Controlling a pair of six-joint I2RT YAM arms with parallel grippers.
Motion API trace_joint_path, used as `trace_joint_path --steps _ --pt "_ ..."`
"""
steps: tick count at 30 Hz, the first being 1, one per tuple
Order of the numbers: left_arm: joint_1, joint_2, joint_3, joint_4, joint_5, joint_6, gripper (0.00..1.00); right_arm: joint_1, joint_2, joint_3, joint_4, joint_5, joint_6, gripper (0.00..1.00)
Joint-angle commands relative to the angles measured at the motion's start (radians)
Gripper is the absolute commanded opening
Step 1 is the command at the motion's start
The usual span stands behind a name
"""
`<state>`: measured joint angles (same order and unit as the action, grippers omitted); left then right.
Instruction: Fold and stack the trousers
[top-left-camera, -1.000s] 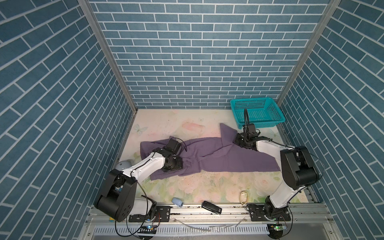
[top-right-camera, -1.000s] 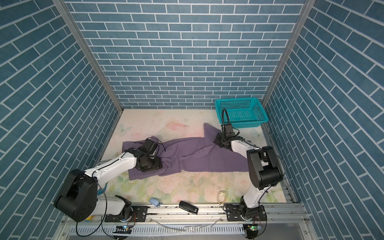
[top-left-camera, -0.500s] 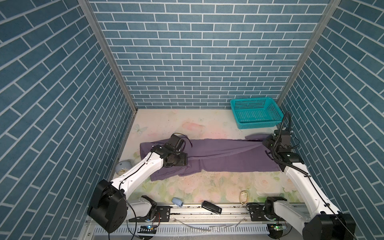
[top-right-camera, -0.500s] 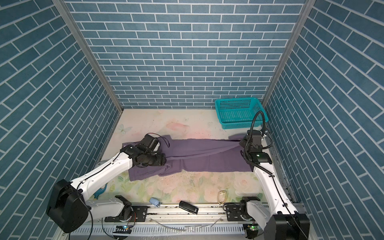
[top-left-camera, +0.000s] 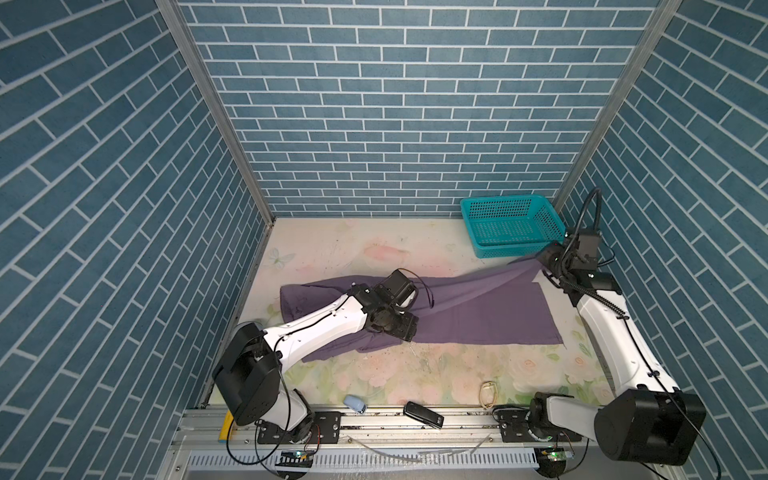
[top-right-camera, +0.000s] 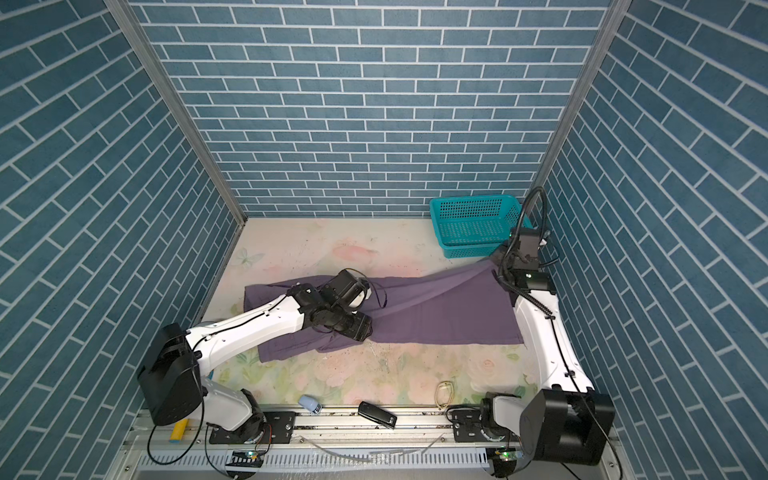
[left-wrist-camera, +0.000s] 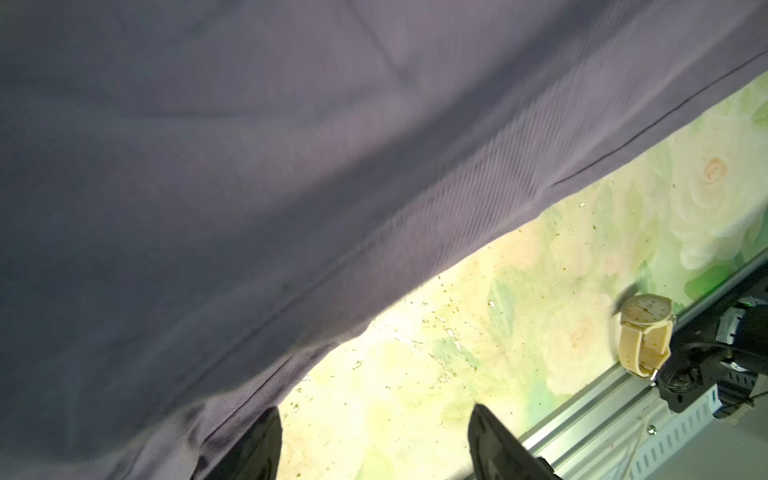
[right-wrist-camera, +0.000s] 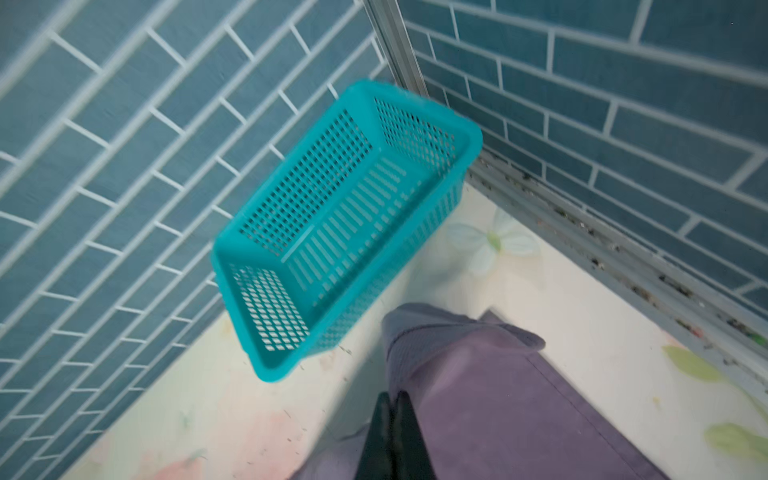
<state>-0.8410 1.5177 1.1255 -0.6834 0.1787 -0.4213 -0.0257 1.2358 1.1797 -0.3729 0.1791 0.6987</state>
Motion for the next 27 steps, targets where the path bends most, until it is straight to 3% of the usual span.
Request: trace_joint_path --steps 1,6,10,20,27 --pt "-0.019 0.027 0.056 -0.002 0.034 0.034 0.72 -0.020 0.058 0.165 0.022 0.006 -0.020 0.00" --pt "-0.040 0.084 0.096 0.003 0.093 0.063 0.72 -0.021 0.178 0.316 0.020 -0.079 -0.017 0.00" --pt "-0.083 0.191 0.186 -0.083 -0.023 0.090 0.76 -0.020 0.218 0.341 0.014 -0.095 -0.015 0.00" --pt "-0.111 0.514 0.418 -0.173 -0.206 0.069 0.74 -0.021 0.217 0.321 0.002 -0.101 -0.024 0.00" --pt "-0.147 0.574 0.423 -0.169 -0.142 0.042 0.73 -0.021 0.222 0.336 -0.009 -0.101 -0.030 0.00"
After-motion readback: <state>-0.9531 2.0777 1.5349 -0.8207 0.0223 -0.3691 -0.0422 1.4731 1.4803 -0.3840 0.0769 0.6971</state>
